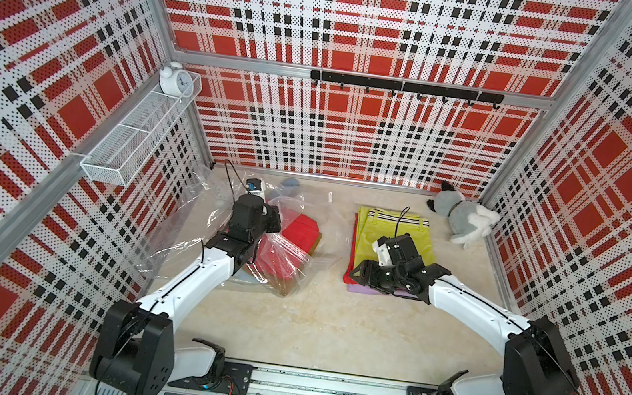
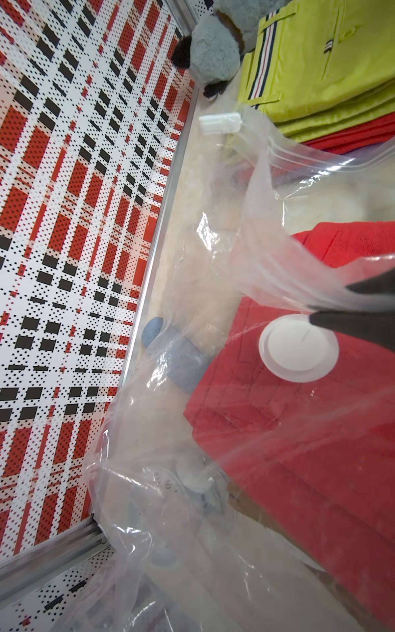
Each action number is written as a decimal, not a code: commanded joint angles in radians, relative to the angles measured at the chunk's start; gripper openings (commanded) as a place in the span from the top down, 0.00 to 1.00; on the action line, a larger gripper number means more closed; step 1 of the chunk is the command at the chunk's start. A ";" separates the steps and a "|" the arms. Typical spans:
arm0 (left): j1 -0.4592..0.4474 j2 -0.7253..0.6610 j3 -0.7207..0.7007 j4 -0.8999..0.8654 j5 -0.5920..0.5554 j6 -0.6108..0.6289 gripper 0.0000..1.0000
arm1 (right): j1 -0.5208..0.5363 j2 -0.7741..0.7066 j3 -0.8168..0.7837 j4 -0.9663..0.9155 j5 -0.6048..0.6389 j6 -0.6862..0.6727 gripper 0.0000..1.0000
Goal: Take the trousers out of the vacuum bag
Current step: Place the trousers at the center of the board.
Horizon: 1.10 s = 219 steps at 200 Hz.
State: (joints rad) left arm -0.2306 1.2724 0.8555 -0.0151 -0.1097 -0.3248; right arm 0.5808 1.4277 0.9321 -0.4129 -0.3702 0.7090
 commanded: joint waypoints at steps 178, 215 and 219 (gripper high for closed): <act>0.006 -0.031 0.087 -0.043 -0.005 0.024 1.00 | -0.188 0.083 -0.051 -0.021 0.385 -0.093 0.31; 0.004 -0.029 0.094 -0.046 -0.005 0.026 1.00 | -0.237 0.109 -0.082 -0.007 0.404 -0.091 0.30; 0.004 -0.027 0.093 -0.046 -0.004 0.026 1.00 | -0.246 0.109 -0.085 -0.006 0.405 -0.093 0.30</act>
State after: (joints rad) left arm -0.2295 1.2648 0.9100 -0.0612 -0.1062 -0.3099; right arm 0.3836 1.5055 0.8845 -0.4042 -0.0303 0.6090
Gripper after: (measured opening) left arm 0.047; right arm 0.700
